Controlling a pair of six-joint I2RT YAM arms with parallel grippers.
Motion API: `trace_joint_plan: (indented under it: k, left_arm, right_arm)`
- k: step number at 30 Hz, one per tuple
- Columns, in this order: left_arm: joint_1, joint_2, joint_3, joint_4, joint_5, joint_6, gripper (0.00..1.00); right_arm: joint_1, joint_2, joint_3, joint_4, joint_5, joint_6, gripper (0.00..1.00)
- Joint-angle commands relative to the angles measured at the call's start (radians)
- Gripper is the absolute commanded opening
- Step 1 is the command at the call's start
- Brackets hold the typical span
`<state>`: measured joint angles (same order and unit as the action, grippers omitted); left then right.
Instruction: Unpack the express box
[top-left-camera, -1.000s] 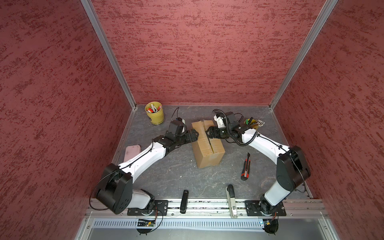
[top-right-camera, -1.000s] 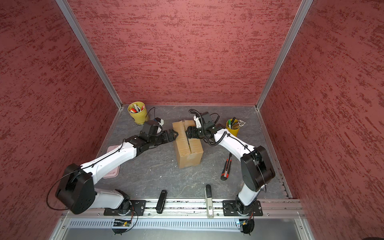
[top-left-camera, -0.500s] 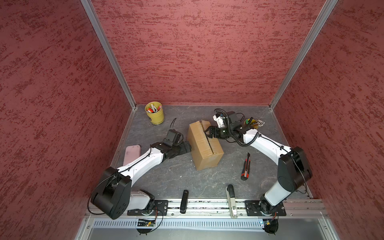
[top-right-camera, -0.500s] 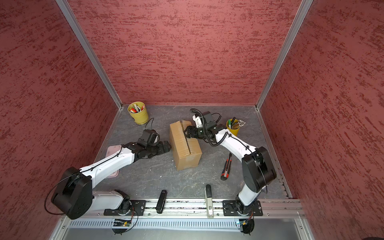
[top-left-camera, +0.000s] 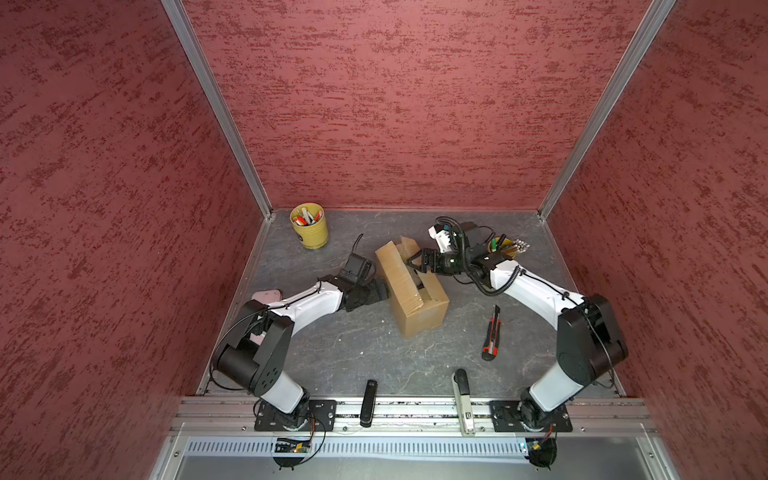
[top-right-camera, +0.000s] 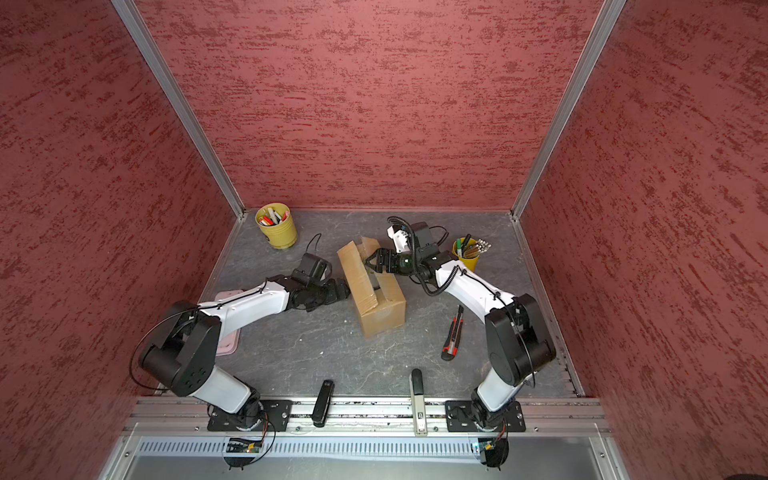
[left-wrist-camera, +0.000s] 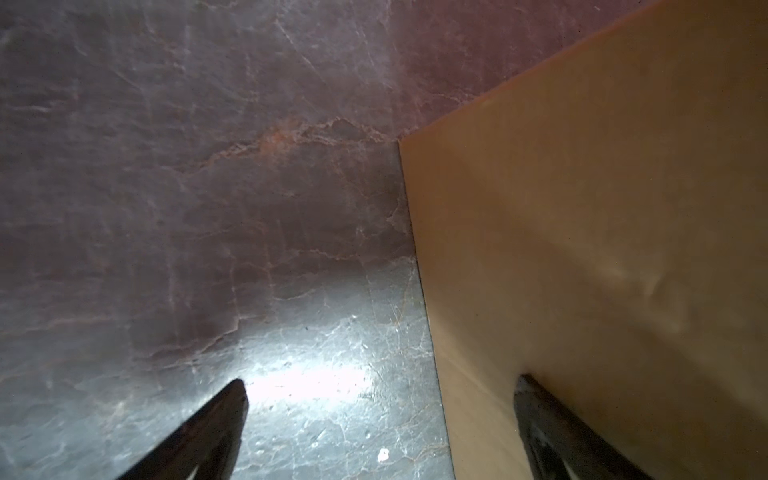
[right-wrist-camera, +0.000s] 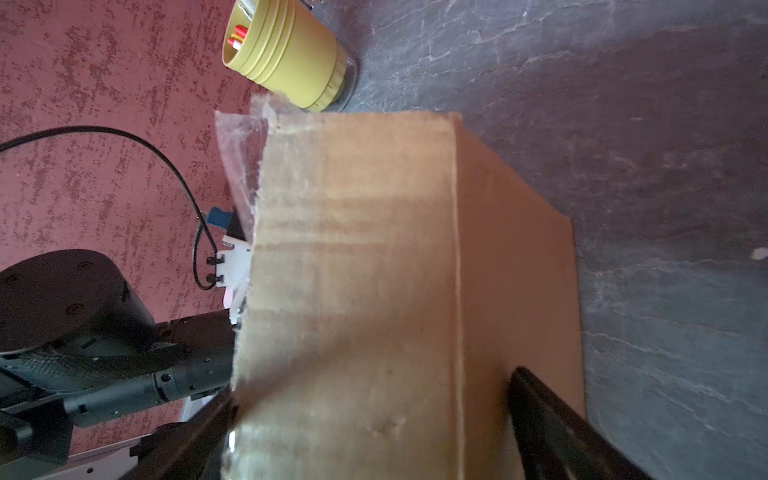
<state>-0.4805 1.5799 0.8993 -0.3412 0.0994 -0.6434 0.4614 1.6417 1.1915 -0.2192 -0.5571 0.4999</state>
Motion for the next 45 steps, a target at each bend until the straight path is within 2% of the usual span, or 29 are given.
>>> trace_joint_plan:
  k: [1,10,16,23,28,37,40,45]
  left_arm:
    - [-0.006,0.021,0.040,0.084,0.018,-0.003,1.00]
    - [0.005,0.019,0.037,0.093,0.019,0.001,1.00]
    - [0.015,0.012,0.033,0.096,0.025,0.011,1.00]
    - [0.021,0.012,0.038,0.096,0.027,0.022,1.00]
    - [0.029,0.011,0.039,0.092,0.023,0.027,1.00]
    - [0.043,0.006,0.052,0.087,0.029,0.047,1.00]
    - [0.045,0.007,0.057,0.078,0.034,0.050,1.00]
    - [0.058,-0.063,0.050,0.035,0.057,0.046,1.00]
  right_arm:
    - [0.020,-0.035,-0.007,0.066,-0.137,0.023,0.95]
    - [0.015,-0.045,-0.015,0.089,-0.149,0.047,0.97]
    - [-0.011,-0.067,-0.058,0.167,-0.180,0.108,0.98]
    - [-0.057,-0.079,-0.138,0.357,-0.270,0.248,0.97]
    - [-0.093,-0.061,-0.213,0.566,-0.345,0.385,0.97]
    - [-0.118,-0.043,-0.236,0.639,-0.358,0.446,0.95]
    - [-0.118,-0.067,-0.216,0.541,-0.313,0.390,0.94]
    - [-0.110,-0.152,-0.147,0.214,-0.125,0.212,0.94]
